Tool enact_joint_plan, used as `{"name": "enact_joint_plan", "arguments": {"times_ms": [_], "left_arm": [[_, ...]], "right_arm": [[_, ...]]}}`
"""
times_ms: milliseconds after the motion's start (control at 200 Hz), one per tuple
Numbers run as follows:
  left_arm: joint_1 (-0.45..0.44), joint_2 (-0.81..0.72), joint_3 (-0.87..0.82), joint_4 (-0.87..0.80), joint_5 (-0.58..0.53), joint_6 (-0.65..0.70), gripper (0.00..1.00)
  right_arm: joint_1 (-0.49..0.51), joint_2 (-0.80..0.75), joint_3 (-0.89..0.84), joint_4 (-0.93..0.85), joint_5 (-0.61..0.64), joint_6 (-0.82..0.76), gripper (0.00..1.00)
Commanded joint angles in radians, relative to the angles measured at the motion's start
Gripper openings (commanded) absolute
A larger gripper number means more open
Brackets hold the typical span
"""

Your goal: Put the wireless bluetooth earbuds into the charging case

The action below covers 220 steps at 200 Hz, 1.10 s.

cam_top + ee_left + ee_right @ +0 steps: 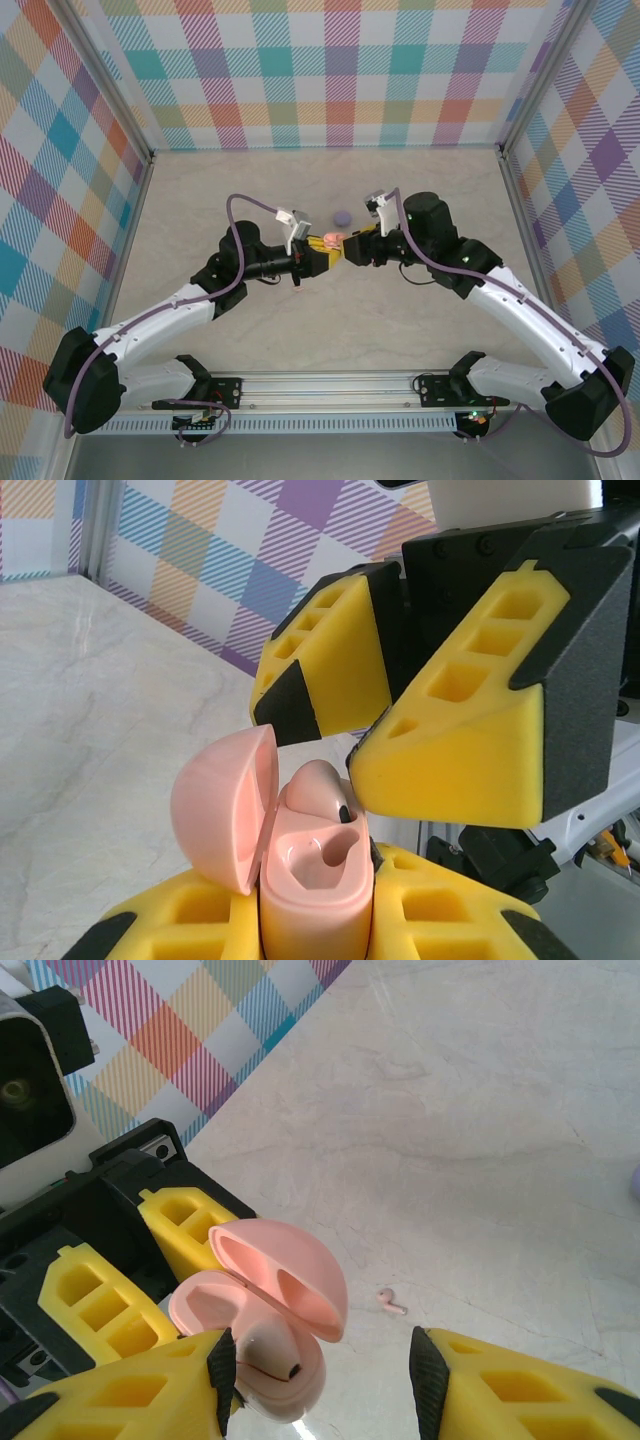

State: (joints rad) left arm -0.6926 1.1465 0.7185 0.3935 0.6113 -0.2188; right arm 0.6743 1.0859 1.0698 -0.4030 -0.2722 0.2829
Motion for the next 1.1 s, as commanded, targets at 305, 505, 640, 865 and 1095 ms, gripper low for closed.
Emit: {"name": "enact_joint_plan", "arguments": {"times_ms": [305,505,640,865,1095], "left_arm": [[-0.016,-0.049,0.019,-0.109,-0.145,0.056,0.12],[-0.014,-0.093,0.017,-0.16,-0.201,0.076,0.12],[-0.015,-0.144,0.035,-0.243,-0.235,0.104,0.12],[-0.016,-0.269,0.039,-0.352,-0.299,0.14,0.15],[-0.016,-0.349,0.057,-0.453,-0.342,0.15,0.15]], "right_arm": [[0.001,-0.062,0.004,-0.012,0.123,0.039,0.53],[-0.001,-0.014,0.023,-0.117,0.385,0.107,0.57],[-0.002,0.087,0.042,-0.134,0.336,0.102,0.57],[-0.003,0.317,0.091,-0.117,0.151,0.084,0.55],[0.002,0.531,0.143,-0.085,-0.057,0.047,0.5]]}}
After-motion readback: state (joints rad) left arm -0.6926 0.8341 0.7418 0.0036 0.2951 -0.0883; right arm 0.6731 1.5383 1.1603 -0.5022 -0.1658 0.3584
